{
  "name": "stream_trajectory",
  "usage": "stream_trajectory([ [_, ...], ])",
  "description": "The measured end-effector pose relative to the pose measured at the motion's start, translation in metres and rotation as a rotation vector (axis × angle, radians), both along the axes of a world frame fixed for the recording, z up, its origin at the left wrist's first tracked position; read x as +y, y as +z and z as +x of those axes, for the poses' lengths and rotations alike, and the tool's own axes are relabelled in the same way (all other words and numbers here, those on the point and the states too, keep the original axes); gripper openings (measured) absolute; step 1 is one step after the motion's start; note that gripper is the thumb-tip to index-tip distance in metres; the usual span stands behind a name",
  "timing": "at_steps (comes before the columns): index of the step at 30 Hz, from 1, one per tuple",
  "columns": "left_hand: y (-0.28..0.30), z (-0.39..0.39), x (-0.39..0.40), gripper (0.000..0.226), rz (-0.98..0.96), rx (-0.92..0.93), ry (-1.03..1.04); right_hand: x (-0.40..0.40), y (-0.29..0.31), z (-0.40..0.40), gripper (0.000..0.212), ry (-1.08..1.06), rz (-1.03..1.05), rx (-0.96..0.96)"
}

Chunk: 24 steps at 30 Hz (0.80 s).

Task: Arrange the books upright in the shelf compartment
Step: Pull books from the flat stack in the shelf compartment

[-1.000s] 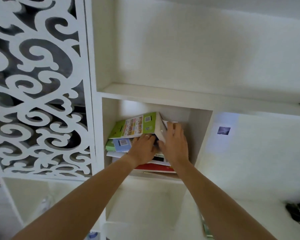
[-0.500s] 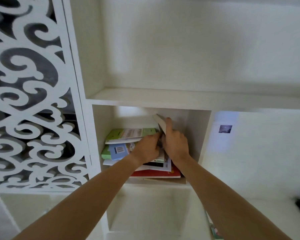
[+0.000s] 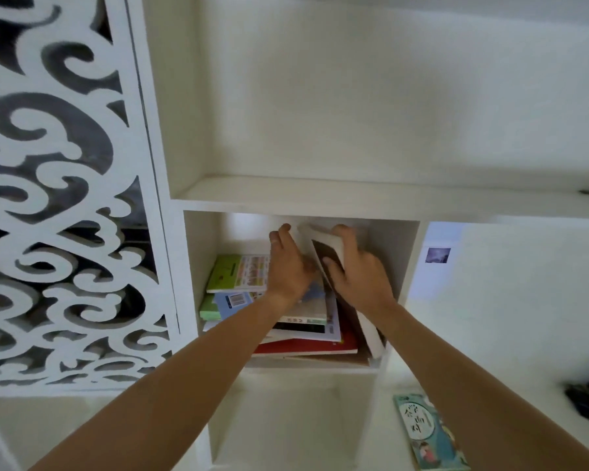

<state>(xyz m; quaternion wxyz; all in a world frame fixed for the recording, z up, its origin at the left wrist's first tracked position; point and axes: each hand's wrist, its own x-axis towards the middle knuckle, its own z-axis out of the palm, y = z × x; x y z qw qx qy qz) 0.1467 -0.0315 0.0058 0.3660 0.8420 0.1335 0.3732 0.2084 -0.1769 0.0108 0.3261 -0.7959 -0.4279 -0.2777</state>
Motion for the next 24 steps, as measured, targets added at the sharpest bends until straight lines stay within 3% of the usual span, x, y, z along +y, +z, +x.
stream_trajectory([
  [2, 0.000, 0.001, 0.009, 0.093, -0.086, 0.076, -0.089, 0.003, -0.003, -0.005, 0.070, 0.025, -0.008, 0.135],
  [4, -0.004, 0.002, 0.019, 0.095, 0.127, 0.070, -0.096, 0.010, -0.011, -0.007, 0.069, -0.019, 0.010, 0.202],
  [6, -0.004, 0.004, 0.024, 0.081, 0.442, 0.063, -0.159, 0.016, -0.014, -0.005, 0.059, -0.074, 0.044, 0.213],
  [9, 0.004, 0.001, 0.026, 0.044, 0.556, 0.146, -0.224, 0.019, -0.013, -0.001, 0.053, -0.021, 0.022, 0.257],
  [11, 0.006, -0.003, 0.028, 0.033, 0.594, 0.168, -0.184, 0.017, -0.011, -0.003, 0.053, 0.038, -0.030, 0.294],
  [16, 0.003, -0.004, 0.031, 0.028, 0.572, 0.152, -0.212, 0.013, -0.019, -0.006, 0.065, 0.123, -0.078, 0.308],
  [20, 0.001, -0.002, 0.032, 0.024, 0.542, 0.139, -0.220, 0.009, -0.042, -0.008, 0.069, -0.039, -0.162, 0.222],
  [24, 0.002, -0.009, 0.024, 0.016, 0.186, 0.117, -0.357, 0.013, -0.065, -0.020, 0.060, -0.179, -0.079, 0.261],
])
